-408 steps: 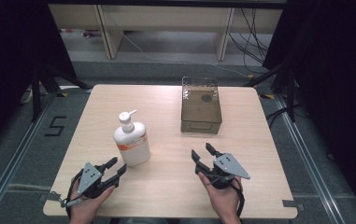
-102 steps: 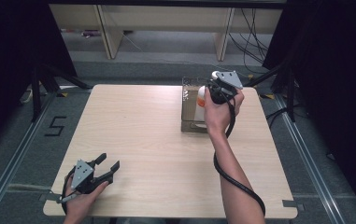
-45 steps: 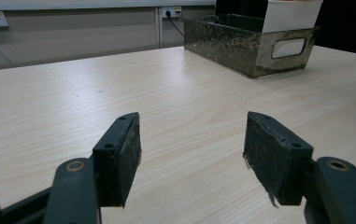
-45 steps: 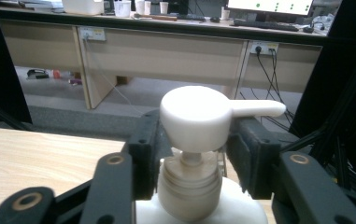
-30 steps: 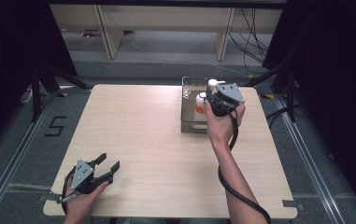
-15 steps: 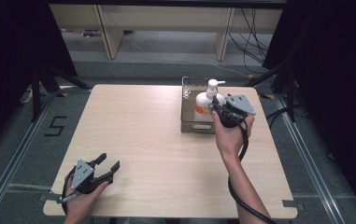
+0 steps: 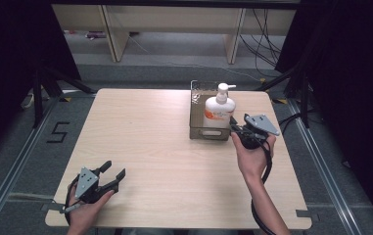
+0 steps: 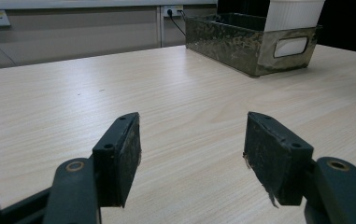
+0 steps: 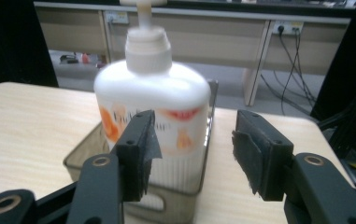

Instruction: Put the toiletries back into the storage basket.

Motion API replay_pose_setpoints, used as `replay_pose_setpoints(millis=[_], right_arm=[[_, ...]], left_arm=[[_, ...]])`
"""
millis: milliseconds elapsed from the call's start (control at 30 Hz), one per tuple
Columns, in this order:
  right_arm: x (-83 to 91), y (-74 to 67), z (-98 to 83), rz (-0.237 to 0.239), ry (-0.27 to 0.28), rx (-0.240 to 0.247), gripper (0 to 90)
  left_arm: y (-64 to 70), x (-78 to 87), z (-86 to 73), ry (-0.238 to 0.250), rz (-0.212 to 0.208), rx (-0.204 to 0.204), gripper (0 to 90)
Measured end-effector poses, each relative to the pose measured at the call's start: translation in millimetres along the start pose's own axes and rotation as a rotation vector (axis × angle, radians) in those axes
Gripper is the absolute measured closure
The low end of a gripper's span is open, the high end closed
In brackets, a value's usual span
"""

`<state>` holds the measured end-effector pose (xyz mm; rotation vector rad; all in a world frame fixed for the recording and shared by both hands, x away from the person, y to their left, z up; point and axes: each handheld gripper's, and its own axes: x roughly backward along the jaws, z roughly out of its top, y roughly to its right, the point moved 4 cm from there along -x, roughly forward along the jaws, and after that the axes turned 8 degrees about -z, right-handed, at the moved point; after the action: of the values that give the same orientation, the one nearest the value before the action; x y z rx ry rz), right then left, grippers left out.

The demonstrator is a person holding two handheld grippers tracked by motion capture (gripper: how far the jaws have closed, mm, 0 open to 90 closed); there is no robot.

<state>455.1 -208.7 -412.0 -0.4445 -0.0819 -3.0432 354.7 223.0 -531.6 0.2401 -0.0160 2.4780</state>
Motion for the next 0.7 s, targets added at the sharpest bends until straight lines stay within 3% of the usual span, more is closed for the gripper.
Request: replay_pose_setpoints(millis=[333, 367, 400, 533, 567, 700], right_arm=[[5.1, 13.2, -33.5, 0.018, -0.04, 0.003, 49.1], [6.4, 13.2, -36.6, 0.02, -0.052, -0.017, 49.1], [5.6, 15.6, -38.8, 0.012, -0.038, 0.007, 49.1], [7.6, 17.1, -49.5, 0.014, -0.045, -0.009, 49.1], [8.3, 19.2, -52.4, 0.016, -0.053, 0.012, 49.0], [10.0, 25.4, -66.0, 0.009, -0.064, 0.016, 48.8]], left_arm=[[0.1, 0.2, -0.2, 0.0, 0.001, 0.007, 36.0], [0.1, 0.2, -0.1, 0.0, 0.002, 0.008, 36.0], [0.1, 0.2, -0.2, 0.0, 0.002, 0.009, 36.0], [0.1, 0.2, -0.2, 0.0, 0.002, 0.009, 36.0], [0.1, 0.2, -0.2, 0.0, 0.002, 0.008, 36.0], [0.2, 0.1, -0.2, 0.001, 0.002, 0.008, 35.9]])
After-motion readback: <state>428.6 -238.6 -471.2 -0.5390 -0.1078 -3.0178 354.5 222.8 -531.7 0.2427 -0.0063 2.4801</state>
